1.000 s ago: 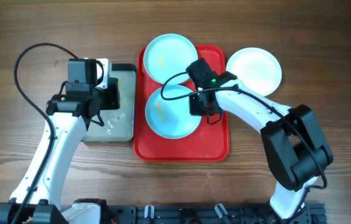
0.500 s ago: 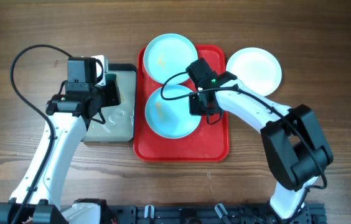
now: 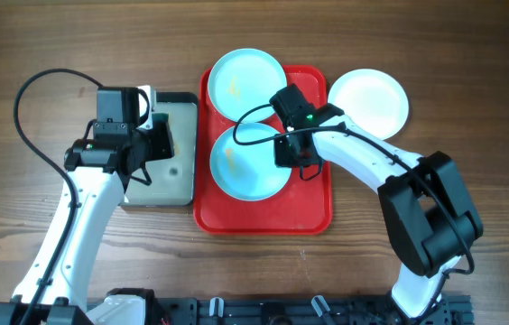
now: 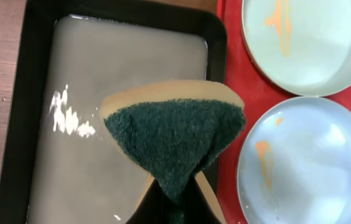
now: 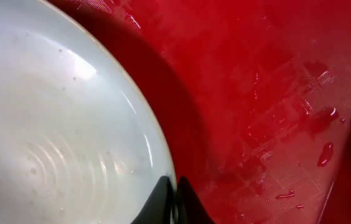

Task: Clean dirty plates on tray and stack at the side
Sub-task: 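Rub the sponge in the soapy water with the left gripper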

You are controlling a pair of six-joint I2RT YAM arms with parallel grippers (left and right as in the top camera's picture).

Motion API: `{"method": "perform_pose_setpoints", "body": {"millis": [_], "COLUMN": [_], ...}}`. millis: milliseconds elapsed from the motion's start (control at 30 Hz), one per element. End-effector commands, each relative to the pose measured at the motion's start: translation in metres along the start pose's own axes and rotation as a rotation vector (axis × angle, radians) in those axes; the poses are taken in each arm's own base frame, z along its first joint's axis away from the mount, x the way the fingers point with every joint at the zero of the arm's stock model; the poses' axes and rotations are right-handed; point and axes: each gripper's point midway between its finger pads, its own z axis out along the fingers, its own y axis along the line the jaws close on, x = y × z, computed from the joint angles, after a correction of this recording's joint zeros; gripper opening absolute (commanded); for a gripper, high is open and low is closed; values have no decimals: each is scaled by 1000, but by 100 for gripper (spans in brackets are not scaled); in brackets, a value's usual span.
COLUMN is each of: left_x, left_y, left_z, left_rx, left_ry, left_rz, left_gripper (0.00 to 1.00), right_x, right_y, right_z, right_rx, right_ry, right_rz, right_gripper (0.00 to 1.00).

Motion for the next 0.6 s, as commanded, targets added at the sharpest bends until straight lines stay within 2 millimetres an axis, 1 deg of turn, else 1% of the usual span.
{"method": "perform_pose_setpoints", "body": {"millis": [0, 100, 167, 367, 433, 567], "left_x": [6, 10, 11, 11, 9, 16], "left_y": [1, 2, 2, 2, 9, 10], "left_z": [7, 15, 16, 16, 16, 16], "left_rx": [-5, -9, -10, -12, -48, -61], "left_ry": [35, 60, 64, 63, 57, 81], "left_rz": [15, 13, 12, -13, -12, -48], "left_gripper": [4, 4, 4, 4, 4, 4], "right_x": [2, 2, 2, 2, 2, 2], "right_y": [-4, -4, -4, -4, -4, -4], "right_z": [7, 7, 7, 7, 7, 7], "right_rx": [9, 9, 9, 9, 9, 9], "right_ry": [15, 15, 15, 15, 15, 15], "right_rz": [9, 9, 10, 10, 10, 10], "right_gripper": [4, 4, 4, 4, 4, 5]}}
